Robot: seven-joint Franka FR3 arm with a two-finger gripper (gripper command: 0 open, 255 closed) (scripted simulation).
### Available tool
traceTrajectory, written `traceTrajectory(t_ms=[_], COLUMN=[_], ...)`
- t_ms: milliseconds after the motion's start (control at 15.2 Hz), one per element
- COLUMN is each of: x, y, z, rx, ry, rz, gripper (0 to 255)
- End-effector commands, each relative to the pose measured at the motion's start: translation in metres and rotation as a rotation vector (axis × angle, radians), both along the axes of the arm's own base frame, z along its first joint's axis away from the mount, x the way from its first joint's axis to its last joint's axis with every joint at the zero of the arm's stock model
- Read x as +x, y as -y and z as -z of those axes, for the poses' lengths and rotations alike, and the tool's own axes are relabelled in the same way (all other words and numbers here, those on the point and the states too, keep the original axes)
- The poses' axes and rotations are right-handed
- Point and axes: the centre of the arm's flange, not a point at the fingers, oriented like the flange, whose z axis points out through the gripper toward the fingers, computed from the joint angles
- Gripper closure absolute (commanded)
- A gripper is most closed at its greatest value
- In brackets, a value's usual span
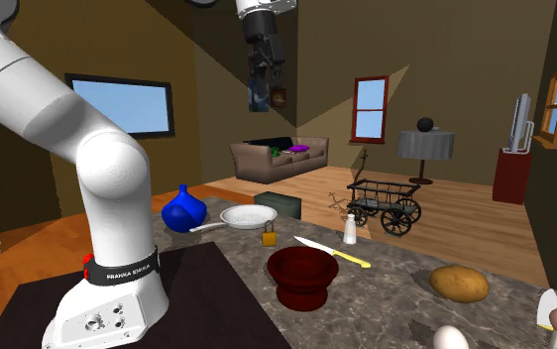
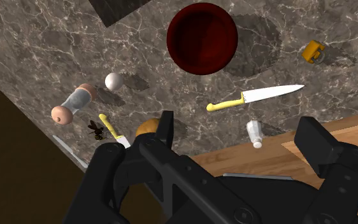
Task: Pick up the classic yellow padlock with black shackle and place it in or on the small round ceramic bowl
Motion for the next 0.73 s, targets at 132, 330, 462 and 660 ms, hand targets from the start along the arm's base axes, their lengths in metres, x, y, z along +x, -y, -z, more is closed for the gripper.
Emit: traceTrajectory(t_ms=[132,330,462,660], x=[0.001,0.003,0.004,0.007], y=[-0.013,-0.032,-0.045,-0.065], z=[0.023,0.058,0.081,0.115], rx=[0.002,0.006,0.008,0.011], ry=[0.005,0.013,0.018,0.026], rz=[0.015,0.038,0.053,0.076], gripper=[0,0,0,0])
